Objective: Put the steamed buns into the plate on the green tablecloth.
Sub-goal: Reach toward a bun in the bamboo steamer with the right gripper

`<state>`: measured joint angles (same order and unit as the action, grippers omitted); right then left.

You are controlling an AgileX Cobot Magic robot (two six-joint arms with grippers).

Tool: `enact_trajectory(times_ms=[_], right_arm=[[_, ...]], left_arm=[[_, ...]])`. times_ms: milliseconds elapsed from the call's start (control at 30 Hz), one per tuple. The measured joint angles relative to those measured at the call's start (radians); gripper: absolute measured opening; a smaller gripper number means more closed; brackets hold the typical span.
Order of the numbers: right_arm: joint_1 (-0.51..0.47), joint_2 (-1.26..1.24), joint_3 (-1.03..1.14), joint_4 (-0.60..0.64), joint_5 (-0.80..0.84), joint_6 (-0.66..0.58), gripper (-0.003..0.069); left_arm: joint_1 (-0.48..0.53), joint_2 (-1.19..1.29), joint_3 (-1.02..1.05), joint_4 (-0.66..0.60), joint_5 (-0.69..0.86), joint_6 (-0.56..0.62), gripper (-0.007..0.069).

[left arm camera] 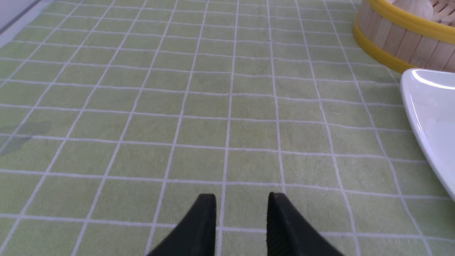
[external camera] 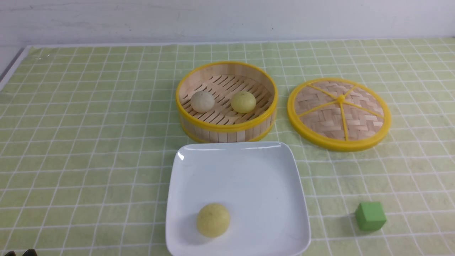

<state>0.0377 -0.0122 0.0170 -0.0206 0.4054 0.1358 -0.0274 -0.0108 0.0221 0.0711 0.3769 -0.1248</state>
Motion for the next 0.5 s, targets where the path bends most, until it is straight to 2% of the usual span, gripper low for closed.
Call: enact_trajectory(times_ms=[400,500], right_arm=[[0.000,0.000,0.000,0.000,0.000,0.000,0.0240],[0.000,0.000,0.000,0.000,0.000,0.000,0.0240]], left_arm=[[0.000,0.000,0.000,-0.005,0.000,-0.005,0.0240],[0.000,0.000,0.000,-0.109,0.000,-0.087,0.0240]])
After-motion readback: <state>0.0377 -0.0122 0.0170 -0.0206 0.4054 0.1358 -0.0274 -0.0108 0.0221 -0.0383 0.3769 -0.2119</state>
